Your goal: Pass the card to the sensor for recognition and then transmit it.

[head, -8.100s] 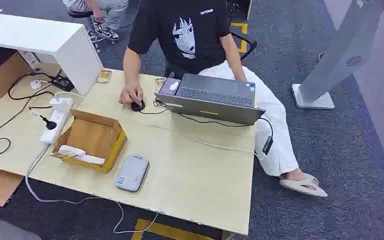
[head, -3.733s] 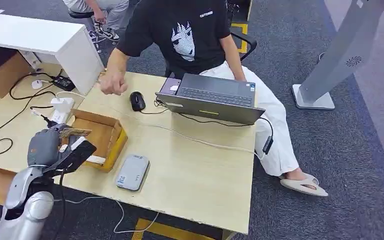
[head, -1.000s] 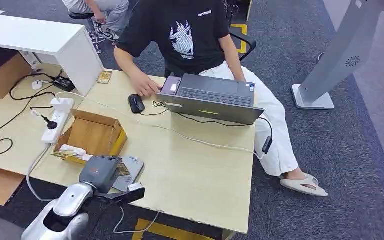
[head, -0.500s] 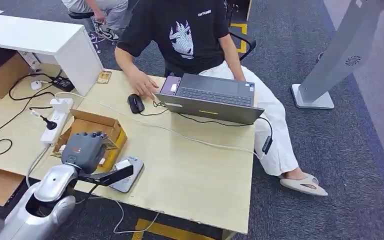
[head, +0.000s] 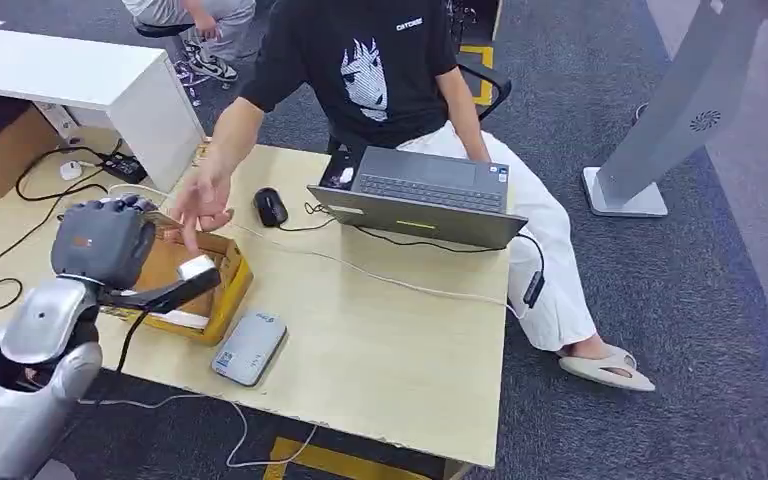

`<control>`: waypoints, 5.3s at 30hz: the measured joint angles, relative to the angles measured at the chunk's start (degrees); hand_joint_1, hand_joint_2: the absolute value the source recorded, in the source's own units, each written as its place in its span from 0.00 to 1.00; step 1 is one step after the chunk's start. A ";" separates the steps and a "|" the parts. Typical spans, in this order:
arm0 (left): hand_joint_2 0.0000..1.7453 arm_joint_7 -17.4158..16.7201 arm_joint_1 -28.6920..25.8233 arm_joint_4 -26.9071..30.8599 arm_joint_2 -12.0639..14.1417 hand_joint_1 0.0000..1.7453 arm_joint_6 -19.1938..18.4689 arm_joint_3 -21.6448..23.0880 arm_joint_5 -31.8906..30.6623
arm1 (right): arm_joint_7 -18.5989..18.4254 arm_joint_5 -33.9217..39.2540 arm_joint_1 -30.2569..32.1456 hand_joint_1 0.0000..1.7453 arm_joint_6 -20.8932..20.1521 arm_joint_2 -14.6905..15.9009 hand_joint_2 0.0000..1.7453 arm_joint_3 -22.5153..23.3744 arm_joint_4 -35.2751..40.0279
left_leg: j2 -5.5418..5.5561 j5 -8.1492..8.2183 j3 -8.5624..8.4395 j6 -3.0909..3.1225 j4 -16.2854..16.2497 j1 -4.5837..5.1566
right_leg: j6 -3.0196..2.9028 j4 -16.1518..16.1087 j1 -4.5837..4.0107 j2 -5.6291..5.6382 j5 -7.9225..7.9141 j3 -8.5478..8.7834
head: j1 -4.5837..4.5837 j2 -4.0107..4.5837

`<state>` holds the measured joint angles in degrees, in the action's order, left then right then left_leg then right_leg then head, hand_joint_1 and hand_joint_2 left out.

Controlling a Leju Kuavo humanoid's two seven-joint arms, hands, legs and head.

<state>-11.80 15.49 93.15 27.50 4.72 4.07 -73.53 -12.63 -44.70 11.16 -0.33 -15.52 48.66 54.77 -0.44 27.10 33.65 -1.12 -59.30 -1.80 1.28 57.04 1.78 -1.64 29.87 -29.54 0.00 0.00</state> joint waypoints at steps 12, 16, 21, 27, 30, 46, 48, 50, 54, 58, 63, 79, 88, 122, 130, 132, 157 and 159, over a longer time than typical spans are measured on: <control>1.00 -0.15 1.21 0.00 1.94 1.00 -0.07 -2.47 -0.07 | -1.01 0.33 2.36 0.00 0.24 -0.44 1.00 -3.24 2.43 | -0.03 -0.01 0.01 0.00 0.00 0.01 | -0.01 -0.01 0.02 0.03 -0.04 -0.11 | -0.02 0.00; 1.00 -0.15 1.21 0.00 1.94 1.00 -0.07 -2.47 -0.07 | -1.01 0.33 2.36 0.00 0.24 -0.46 1.00 -3.26 2.45 | -0.19 0.00 0.02 0.00 -0.01 0.01 | -0.01 -0.01 0.01 0.17 -0.05 -0.07 | -0.04 0.00; 1.00 -0.22 1.22 0.00 1.97 1.00 -0.07 -2.50 -0.07 | -1.01 0.35 2.36 0.00 0.31 -0.46 1.00 -3.35 2.47 | -0.43 0.04 0.06 0.00 0.00 0.01 | -0.01 0.00 0.01 0.41 -0.05 -0.20 | -0.02 0.00; 1.00 0.09 1.11 0.53 1.55 0.00 3.54 -3.98 1.68 | -1.77 0.99 2.98 0.00 0.57 -0.46 1.00 -4.60 2.95 | -0.55 0.08 0.18 0.03 0.00 0.01 | -0.01 0.00 0.01 0.52 -0.04 -0.34 | -0.04 0.00; 1.00 0.72 0.62 0.96 1.01 0.00 6.16 -4.77 1.29 | -1.73 0.77 2.98 0.00 0.55 -0.46 1.00 -4.75 2.93 | -0.55 0.09 0.18 0.01 0.01 0.02 | -0.01 0.00 0.01 0.51 -0.04 -0.33 | 0.00 0.00; 1.00 3.61 -8.55 4.65 0.50 0.00 8.52 -8.40 -0.81 | -2.21 0.33 3.40 0.00 0.33 -0.48 1.00 -5.69 2.80 | -0.54 0.06 0.14 0.02 0.01 0.02 | -0.02 0.00 0.01 0.50 -0.07 -0.28 | -0.04 0.00; 1.00 3.61 -8.85 4.83 0.50 0.00 8.57 -8.42 -0.87 | -2.21 0.33 3.40 0.00 0.33 -0.48 1.00 -5.71 2.80 | -0.54 0.06 0.13 0.02 0.01 0.02 | -0.02 0.00 0.01 0.50 -0.08 -0.27 | -0.04 0.00; 1.00 3.63 -9.12 4.98 0.50 0.00 8.59 -8.44 -0.96 | -2.21 0.35 3.40 0.00 0.31 -0.48 1.00 -5.75 2.80 | -0.54 0.04 0.13 0.00 0.01 0.02 | -0.02 0.00 0.01 0.50 -0.09 -0.27 | -0.02 0.00; 1.00 4.15 -9.60 5.42 0.48 0.00 8.13 -8.42 -0.53 | -2.12 0.44 3.39 0.00 0.33 -0.48 1.00 -5.84 2.80 | -0.54 0.04 0.13 0.00 0.01 0.02 | -0.03 0.00 0.01 0.50 -0.11 -0.27 | -0.04 0.00; 1.00 4.92 -11.61 7.59 0.65 0.00 6.44 -8.07 -0.24 | -2.78 1.93 3.46 0.00 0.48 -0.48 1.00 -5.97 2.82 | -0.56 0.04 0.13 0.00 0.01 0.02 | -0.03 0.00 0.01 0.52 -0.11 -0.30 | -0.04 0.00; 1.00 4.98 -15.23 11.73 2.38 0.00 -0.37 -7.09 2.77 | -5.11 5.07 5.32 0.00 0.96 -0.52 1.00 -8.02 3.89 | -0.56 0.06 0.17 -0.02 0.03 0.02 | -0.04 0.00 0.00 0.51 -0.10 -0.30 | -0.02 0.00; 1.00 5.18 -22.19 17.53 7.60 0.00 -1.88 -6.10 3.52 | -5.55 6.32 6.68 0.00 1.84 -0.55 1.00 -10.28 4.68 | -0.52 0.03 0.12 -0.01 0.04 0.00 | -0.05 0.00 -0.02 0.45 -0.11 -0.22 | -0.09 0.00; 1.00 4.98 -27.92 19.87 8.09 0.00 -1.75 -6.10 3.15 | -5.09 6.30 6.67 0.00 1.88 -0.55 1.00 -10.28 4.66 | -0.49 0.06 0.14 -0.03 0.04 -0.01 | -0.05 -0.01 -0.03 0.39 -0.06 -0.34 | -0.05 0.00; 1.00 2.16 -24.56 2.82 -4.27 0.00 -0.94 -4.40 3.23 | -3.70 1.62 5.93 0.00 -0.04 -0.52 1.00 -9.54 5.14 | -0.47 0.03 0.13 -0.01 0.04 -0.01 | -0.04 -0.02 -0.02 0.37 -0.10 -0.33 | -0.04 0.00; 1.00 1.90 -21.82 -0.04 -5.49 0.00 -0.02 -4.51 0.98 | 0.41 -2.05 4.79 0.00 -0.63 -0.55 1.00 -6.46 3.94 | -0.36 0.02 0.13 -0.01 0.04 -0.01 | -0.04 -0.01 -0.03 0.28 -0.11 -0.16 | -0.04 0.00; 1.00 1.90 -21.14 -0.55 -5.73 0.00 0.00 -4.49 0.55 | 0.98 -2.14 4.63 0.00 -0.65 -0.55 1.00 -5.78 3.52 | -0.32 0.02 0.13 -0.01 0.04 -0.01 | -0.04 -0.01 -0.02 0.25 -0.11 -0.12 | -0.04 0.00; 1.00 1.55 -18.86 -2.29 -6.80 1.00 -1.68 -4.20 -0.13 | 3.04 -4.08 3.83 0.00 -1.14 -0.52 1.00 -2.63 1.80 | -0.25 0.02 0.13 -0.01 0.04 -0.01 | -0.04 -0.01 -0.03 0.17 -0.10 -0.11 | -0.04 0.00; 1.00 1.55 -18.86 -2.29 -6.80 1.00 -1.68 -4.18 -0.09 | 3.04 -4.15 3.83 0.00 -1.14 -0.52 1.00 -2.63 1.80 | -0.25 0.02 0.13 -0.01 0.04 -0.01 | -0.04 -0.01 -0.03 0.17 -0.10 -0.11 | -0.04 0.00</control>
<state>-10.25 -3.37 90.86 20.70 3.04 -0.11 -73.61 -9.60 -48.85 14.99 -1.46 -16.04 46.03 56.57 -0.69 27.12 33.78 -1.13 -59.26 -1.81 1.24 57.03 1.75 -1.47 29.77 -29.65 -0.04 0.00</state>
